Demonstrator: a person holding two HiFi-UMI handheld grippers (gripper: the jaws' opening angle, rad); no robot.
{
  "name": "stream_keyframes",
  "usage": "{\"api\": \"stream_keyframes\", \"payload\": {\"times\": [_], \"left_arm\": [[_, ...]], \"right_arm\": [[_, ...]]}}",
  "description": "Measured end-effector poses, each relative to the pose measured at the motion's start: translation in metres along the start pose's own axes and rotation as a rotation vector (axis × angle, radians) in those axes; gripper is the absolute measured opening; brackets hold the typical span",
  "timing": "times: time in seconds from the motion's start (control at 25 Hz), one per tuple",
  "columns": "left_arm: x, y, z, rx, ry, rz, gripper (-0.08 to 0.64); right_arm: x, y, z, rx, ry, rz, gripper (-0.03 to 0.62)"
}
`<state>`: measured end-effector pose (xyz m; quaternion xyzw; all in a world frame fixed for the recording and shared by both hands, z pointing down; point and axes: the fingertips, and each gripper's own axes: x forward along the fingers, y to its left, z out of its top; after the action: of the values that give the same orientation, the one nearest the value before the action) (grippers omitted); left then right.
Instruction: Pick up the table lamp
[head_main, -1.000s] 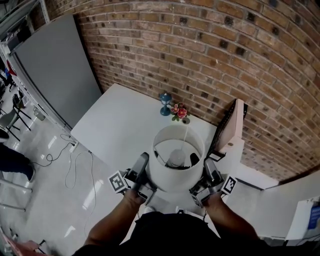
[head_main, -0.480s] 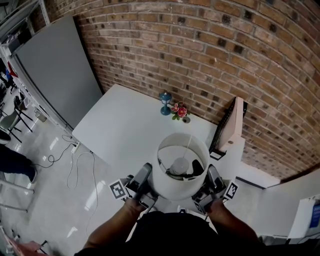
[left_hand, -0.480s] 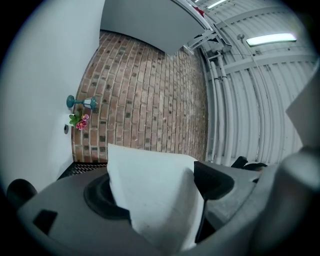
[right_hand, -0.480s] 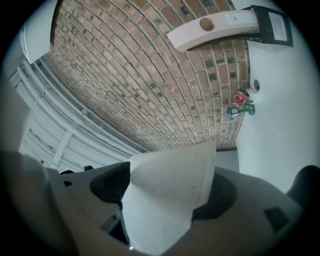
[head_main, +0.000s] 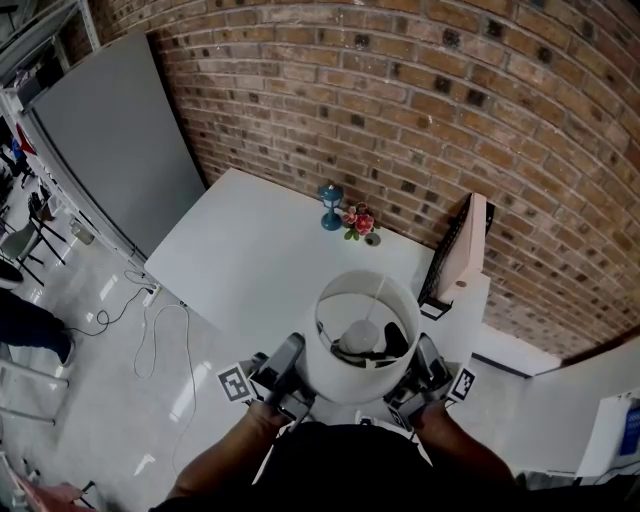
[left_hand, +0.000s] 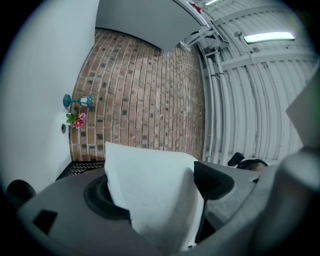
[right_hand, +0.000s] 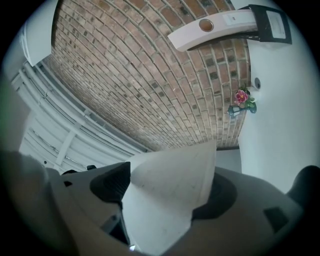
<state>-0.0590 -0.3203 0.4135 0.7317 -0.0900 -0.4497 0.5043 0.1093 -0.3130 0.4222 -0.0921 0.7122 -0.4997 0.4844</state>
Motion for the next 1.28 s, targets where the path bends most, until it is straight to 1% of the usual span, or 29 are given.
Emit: {"api": "stream_keyframes", "payload": {"times": [0.52, 1.28], "left_arm": [[-0.0042, -0.0073, 0.0, 0.014, -0.001, -0.022, 0.402], [-0.0028, -0.0059, -0.0003, 0.016, 0.007, -0.032, 0.402]], "right_arm": [[0.0025, 0.005, -0.0063, -0.006, 0.015, 0.015, 0.38], [0.0018, 0.0054, -0.0051, -0.014, 0.017, 0.019, 0.374]]}}
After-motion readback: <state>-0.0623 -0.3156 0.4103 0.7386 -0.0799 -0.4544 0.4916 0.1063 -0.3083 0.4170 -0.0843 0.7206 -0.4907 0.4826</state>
